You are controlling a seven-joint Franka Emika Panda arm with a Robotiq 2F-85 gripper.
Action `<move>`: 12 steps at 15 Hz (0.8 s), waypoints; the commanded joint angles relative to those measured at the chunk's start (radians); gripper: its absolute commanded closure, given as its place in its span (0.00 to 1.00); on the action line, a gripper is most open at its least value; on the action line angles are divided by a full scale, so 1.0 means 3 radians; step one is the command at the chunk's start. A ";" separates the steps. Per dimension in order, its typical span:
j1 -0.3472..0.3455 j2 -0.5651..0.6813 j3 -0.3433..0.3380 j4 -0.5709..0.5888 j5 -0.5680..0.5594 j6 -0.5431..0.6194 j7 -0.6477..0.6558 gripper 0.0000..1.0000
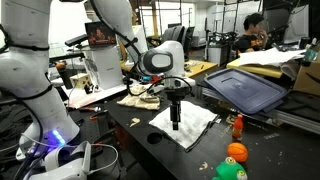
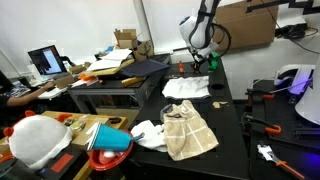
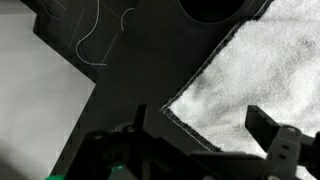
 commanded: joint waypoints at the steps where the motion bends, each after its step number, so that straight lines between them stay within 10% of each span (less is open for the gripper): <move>1: -0.0031 0.0009 0.0031 -0.0044 0.0061 0.0100 -0.0068 0.00; 12: -0.0660 0.0300 0.0134 0.0070 0.1021 0.0539 -0.0715 0.00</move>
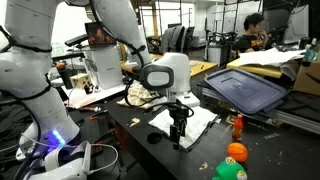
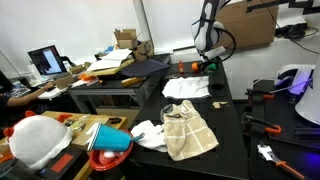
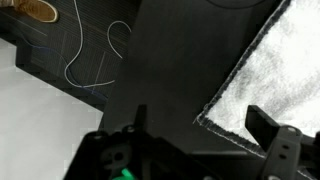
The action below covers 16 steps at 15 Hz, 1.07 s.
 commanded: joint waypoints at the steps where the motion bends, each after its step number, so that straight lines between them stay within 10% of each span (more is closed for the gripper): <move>1: -0.0248 0.0015 0.0138 0.0040 0.0361 0.0147 -0.0422 0.00; 16: -0.0637 0.0400 0.0520 0.0489 0.1019 0.0100 -0.1005 0.00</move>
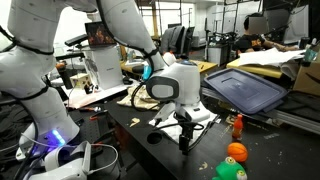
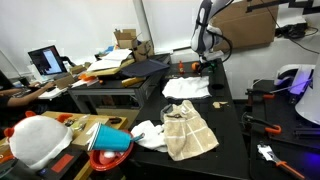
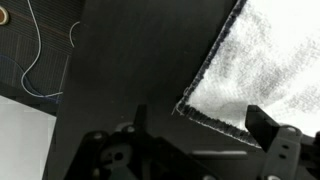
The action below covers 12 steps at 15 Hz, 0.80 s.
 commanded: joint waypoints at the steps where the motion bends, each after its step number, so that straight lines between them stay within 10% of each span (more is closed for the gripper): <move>1: -0.0117 0.0090 0.0065 0.0136 0.0117 -0.0040 -0.0176 0.00; 12: -0.0524 0.0048 0.0393 0.0109 0.0326 -0.0057 -0.0823 0.00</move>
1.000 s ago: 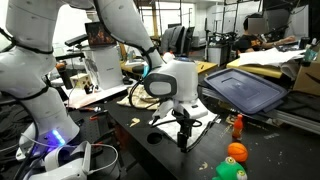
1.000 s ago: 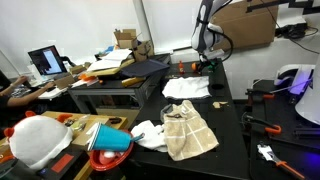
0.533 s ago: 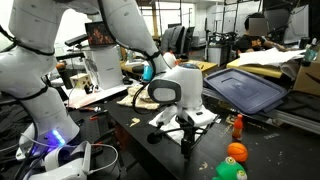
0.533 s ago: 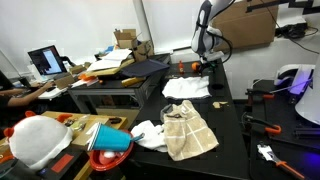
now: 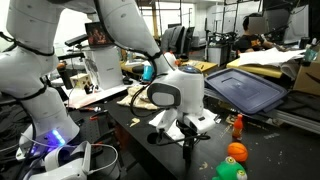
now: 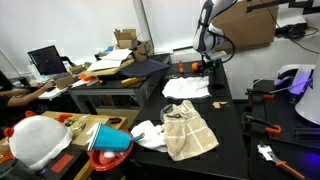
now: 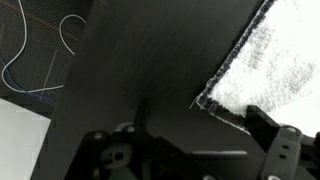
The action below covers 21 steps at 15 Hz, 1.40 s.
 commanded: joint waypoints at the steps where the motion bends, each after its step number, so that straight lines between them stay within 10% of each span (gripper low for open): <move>1: -0.0142 -0.0059 0.0166 -0.0020 0.0170 -0.0048 -0.0265 0.00; 21: -0.0461 -0.0165 0.0462 0.0032 0.0472 -0.0478 -0.0901 0.00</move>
